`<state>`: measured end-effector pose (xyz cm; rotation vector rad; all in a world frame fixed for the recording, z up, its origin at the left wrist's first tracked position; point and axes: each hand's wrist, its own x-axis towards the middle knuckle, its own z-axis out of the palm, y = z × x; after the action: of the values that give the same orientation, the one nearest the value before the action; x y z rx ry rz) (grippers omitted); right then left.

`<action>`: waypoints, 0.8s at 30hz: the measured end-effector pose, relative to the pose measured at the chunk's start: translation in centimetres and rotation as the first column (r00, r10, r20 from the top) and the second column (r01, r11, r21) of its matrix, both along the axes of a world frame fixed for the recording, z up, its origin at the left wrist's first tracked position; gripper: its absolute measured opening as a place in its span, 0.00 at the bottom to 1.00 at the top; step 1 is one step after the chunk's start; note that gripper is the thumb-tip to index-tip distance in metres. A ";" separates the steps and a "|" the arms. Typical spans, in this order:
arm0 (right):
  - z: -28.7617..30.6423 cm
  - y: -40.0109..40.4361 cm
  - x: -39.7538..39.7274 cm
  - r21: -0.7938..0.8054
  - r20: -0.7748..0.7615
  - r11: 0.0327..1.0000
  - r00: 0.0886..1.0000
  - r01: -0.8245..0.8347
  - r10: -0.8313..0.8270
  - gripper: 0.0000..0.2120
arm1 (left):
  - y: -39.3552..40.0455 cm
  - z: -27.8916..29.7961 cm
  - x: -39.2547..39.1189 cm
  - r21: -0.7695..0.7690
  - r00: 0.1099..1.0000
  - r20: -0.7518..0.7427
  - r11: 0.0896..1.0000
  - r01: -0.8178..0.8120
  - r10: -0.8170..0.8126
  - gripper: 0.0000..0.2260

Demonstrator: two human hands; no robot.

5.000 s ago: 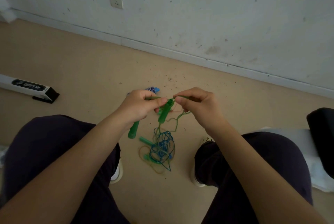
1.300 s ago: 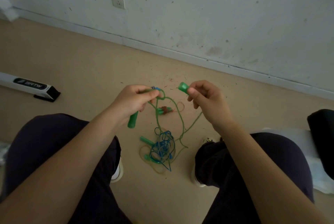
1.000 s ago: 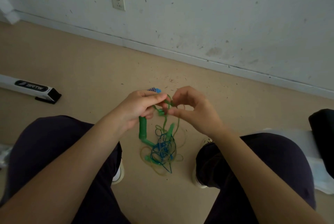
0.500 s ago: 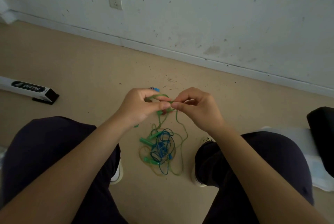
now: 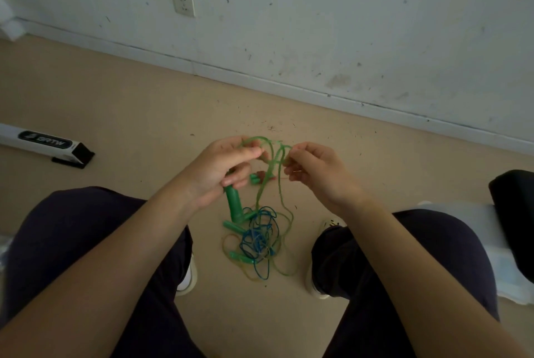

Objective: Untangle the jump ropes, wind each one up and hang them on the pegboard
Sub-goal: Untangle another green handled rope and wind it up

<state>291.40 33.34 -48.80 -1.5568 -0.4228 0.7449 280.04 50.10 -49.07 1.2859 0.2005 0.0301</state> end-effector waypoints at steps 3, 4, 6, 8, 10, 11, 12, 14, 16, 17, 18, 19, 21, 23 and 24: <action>0.2 0.0 -0.3 -0.040 0.046 0.997 0.996 -0.072 0.074 0.12 | -0.3 -0.1 0.1 0.189 0.987 -0.158 0.981 0.048 -0.018 0.21; 0.2 -0.1 -0.3 -0.058 0.064 0.993 0.992 -0.102 0.106 0.13 | -0.6 -0.3 0.1 0.320 0.972 -0.234 0.946 0.043 0.035 0.27; 0.2 -0.3 -0.4 -0.090 0.096 0.986 0.984 -0.139 0.147 0.15 | -1.0 -0.6 0.3 0.527 0.942 -0.289 0.850 0.006 0.173 0.33; 0.1 -0.3 -0.4 -0.096 0.113 0.981 0.978 -0.166 0.176 0.14 | -0.9 -0.9 0.4 0.602 0.939 -0.234 0.796 -0.065 0.254 0.32; 0.0 -0.4 -0.4 -0.087 0.115 0.979 0.974 -0.187 0.196 0.12 | -0.6 -0.7 0.2 0.639 0.962 -0.118 0.761 -0.115 0.245 0.26; -0.1 -0.4 -0.3 -0.073 0.108 0.979 0.974 -0.190 0.197 0.11 | -0.5 -0.8 0.2 0.632 0.974 -0.064 0.765 -0.128 0.216 0.20; -0.2 -0.4 -0.3 -0.057 0.100 0.981 0.977 -0.185 0.190 0.11 | -0.6 -0.7 0.2 0.605 0.983 -0.030 0.786 -0.128 0.183 0.14; -0.4 -0.3 -0.3 -0.045 0.091 0.985 0.981 -0.168 0.171 0.10 | -1.1 -0.9 0.2 0.581 0.986 -0.035 0.806 -0.113 0.163 0.06; -0.6 -0.2 -0.3 -0.072 0.098 0.986 0.983 -0.149 0.155 0.10 | -0.9 -1.2 0.5 0.600 0.979 -0.060 0.791 -0.120 0.194 0.03; -0.6 -0.2 -0.3 -0.085 0.101 0.987 0.984 -0.135 0.143 0.11 | -0.6 -1.2 0.5 0.571 0.975 -0.063 0.809 -0.139 0.212 0.03; -0.6 -0.2 -0.1 -0.092 0.102 0.989 0.987 -0.119 0.128 0.12 | -0.3 -1.1 0.4 0.471 0.972 -0.051 0.864 -0.179 0.230 0.03; -0.6 -0.3 0.0 -0.092 0.097 0.990 0.989 -0.102 0.111 0.13 | 0.0 -1.0 0.3 0.279 0.970 -0.037 0.934 -0.222 0.241 0.03; -0.5 -0.4 0.1 -0.085 0.081 0.993 0.992 -0.087 0.093 0.13 | 0.4 -0.5 0.2 -0.192 0.977 -0.003 0.958 -0.211 0.215 0.04; -0.7 -0.2 0.0 -0.069 0.065 0.993 0.993 -0.094 0.099 0.13 | 0.4 -0.3 0.1 -0.363 0.985 0.020 0.919 -0.154 0.173 0.07; -0.7 -0.1 -0.1 -0.059 0.057 0.994 0.994 -0.093 0.097 0.12 | 0.5 -0.5 0.1 -0.332 0.991 0.026 0.936 -0.118 0.135 0.11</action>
<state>291.25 33.25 -49.54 -1.6238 -0.5275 0.7906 280.17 50.55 -49.52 0.9356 0.2361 0.1328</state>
